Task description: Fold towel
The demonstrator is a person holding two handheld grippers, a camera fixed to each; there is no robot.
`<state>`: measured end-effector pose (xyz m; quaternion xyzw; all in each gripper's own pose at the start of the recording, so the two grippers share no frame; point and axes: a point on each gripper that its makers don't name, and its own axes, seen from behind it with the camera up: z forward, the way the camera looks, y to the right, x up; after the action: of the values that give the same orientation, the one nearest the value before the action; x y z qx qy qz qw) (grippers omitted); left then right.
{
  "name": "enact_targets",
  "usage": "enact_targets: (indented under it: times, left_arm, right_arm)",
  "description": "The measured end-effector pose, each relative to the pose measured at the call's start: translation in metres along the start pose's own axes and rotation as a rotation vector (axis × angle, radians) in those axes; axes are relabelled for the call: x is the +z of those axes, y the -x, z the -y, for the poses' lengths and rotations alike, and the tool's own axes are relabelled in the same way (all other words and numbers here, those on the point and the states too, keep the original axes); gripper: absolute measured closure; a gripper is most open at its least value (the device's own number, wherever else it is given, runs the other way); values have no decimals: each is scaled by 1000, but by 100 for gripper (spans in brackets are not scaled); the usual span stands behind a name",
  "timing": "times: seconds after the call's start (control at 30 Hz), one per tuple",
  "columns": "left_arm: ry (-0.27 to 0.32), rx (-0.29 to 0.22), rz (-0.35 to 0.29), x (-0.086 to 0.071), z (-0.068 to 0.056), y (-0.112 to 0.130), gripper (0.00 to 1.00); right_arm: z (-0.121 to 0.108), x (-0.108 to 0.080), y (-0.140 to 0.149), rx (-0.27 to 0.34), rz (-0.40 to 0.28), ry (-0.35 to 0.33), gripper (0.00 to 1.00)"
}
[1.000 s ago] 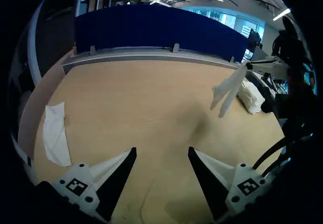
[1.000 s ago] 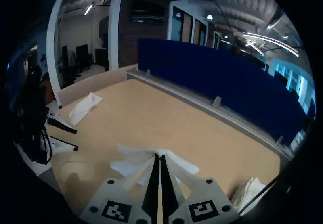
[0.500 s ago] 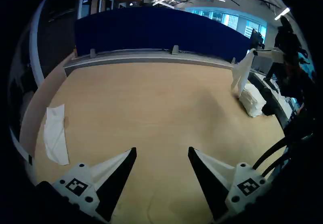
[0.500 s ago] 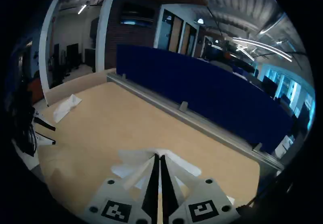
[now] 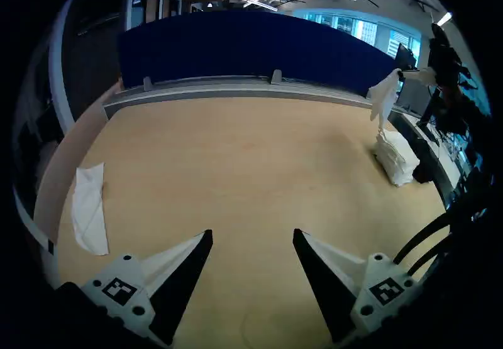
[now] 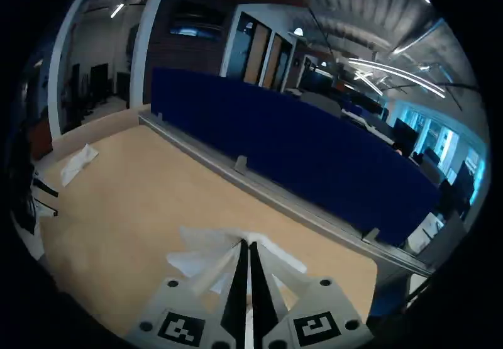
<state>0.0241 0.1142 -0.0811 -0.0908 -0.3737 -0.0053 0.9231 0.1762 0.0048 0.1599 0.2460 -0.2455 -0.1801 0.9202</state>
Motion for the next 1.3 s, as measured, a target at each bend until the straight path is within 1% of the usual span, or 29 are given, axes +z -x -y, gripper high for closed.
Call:
enact_targets:
  times: [0.17,0.3,0.4,0.6,0.73,0.93,1.1,1.2,1.3]
  left_arm:
    - [-12,-9,5,0,-3,-1,5]
    - [-20,-10,12,-1,-6,-1,5]
    - [-25,-8,19,-1,-8,1,5]
    - [-26,0,23,0,-14,1,5]
    - [-20,9,27,1,-20,1,5]
    - [-8,25,34,3,-27,1,5]
    - [4,41,40,5,-32,1,5]
    - [10,52,43,5,-35,1,5]
    - [14,63,46,5,-37,1,5]
  right_arm:
    - [-31,5,9,1,14,23,98]
    - [-51,8,16,11,23,36,98]
    - [-62,10,23,23,28,44,98]
    - [-72,9,44,46,52,52,98]
    - [-75,-3,62,65,66,64,98]
    - [-77,-32,100,123,91,96,98]
    - [-74,-57,151,177,144,134,98]
    - [-72,-68,187,215,190,155,98]
    - [-69,-75,219,263,229,180,98]
